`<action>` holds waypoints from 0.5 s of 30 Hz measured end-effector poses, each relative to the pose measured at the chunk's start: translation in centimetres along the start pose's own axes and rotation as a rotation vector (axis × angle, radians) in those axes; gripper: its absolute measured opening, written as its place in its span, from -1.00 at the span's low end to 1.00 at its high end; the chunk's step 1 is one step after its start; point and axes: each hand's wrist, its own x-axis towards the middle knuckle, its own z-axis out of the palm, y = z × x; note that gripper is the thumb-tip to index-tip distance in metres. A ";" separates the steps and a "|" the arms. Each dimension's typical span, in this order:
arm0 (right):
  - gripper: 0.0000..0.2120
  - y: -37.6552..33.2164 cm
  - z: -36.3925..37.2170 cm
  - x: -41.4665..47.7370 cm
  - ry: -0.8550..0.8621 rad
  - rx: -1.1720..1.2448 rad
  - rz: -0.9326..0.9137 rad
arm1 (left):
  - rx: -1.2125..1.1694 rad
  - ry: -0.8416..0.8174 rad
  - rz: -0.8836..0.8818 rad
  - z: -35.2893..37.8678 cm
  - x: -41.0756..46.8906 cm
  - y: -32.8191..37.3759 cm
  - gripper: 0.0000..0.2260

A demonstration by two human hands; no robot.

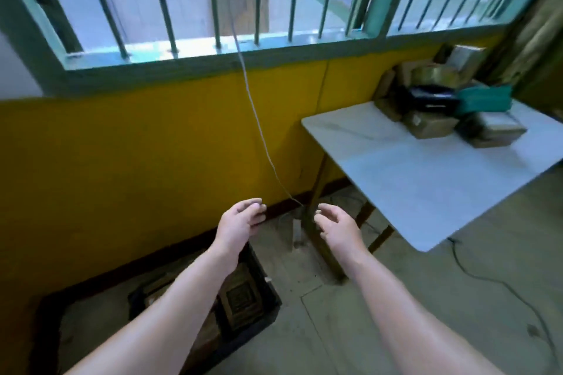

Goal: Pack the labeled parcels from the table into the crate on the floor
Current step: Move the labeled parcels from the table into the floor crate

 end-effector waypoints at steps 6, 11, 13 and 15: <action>-0.76 2.7 -15.5 3.4 0.143 0.097 -0.019 | -0.021 -0.142 0.024 16.1 0.6 2.5 -0.84; -0.71 5.5 -30.3 6.4 0.252 0.142 -0.021 | -0.050 -0.263 -0.019 31.9 -0.3 3.3 -0.84; -0.68 6.5 -35.0 7.5 0.280 0.161 -0.021 | -0.024 -0.308 -0.005 36.9 -0.5 3.7 -0.84; -0.65 6.9 -38.7 8.9 0.298 0.162 -0.026 | 0.001 -0.339 0.013 41.1 -0.2 4.0 -0.85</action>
